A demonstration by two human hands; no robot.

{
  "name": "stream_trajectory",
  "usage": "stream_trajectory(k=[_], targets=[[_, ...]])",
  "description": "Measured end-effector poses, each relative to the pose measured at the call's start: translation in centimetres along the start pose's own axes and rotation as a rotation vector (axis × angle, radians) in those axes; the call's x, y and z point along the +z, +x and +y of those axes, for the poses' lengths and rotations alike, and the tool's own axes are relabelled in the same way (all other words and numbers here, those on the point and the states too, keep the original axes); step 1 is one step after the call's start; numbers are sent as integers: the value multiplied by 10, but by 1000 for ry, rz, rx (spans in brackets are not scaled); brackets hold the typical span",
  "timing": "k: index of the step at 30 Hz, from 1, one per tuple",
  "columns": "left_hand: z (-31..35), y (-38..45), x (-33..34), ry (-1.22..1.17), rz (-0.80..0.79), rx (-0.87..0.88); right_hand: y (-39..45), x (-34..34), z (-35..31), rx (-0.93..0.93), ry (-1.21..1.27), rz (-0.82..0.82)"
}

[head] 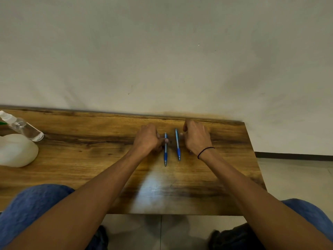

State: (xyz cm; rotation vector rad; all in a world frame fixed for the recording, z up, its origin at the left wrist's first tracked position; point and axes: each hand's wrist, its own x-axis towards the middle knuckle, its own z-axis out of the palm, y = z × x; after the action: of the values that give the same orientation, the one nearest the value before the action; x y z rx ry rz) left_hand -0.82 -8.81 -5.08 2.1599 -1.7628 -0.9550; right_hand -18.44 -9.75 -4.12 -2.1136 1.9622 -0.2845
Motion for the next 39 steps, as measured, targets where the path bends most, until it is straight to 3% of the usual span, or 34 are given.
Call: stream_trajectory(k=[9, 14, 23, 31, 34, 39], targets=[[5, -4, -10, -69, 102, 84, -7, 5, 15, 256, -17, -163], [17, -9, -16, -91, 125, 176, -7, 0, 9, 268, 130, -31], [28, -9, -14, -641, 13, 219, -20, -12, -28, 51, 339, 257], [27, -13, -22, -309, 200, 463, -12, -40, -22, -160, 495, 163], [27, -14, -21, -264, 216, 497, -6, -49, -18, -290, 423, 102], [27, -13, -17, -234, 223, 502, 0, -48, -11, -351, 271, 67]])
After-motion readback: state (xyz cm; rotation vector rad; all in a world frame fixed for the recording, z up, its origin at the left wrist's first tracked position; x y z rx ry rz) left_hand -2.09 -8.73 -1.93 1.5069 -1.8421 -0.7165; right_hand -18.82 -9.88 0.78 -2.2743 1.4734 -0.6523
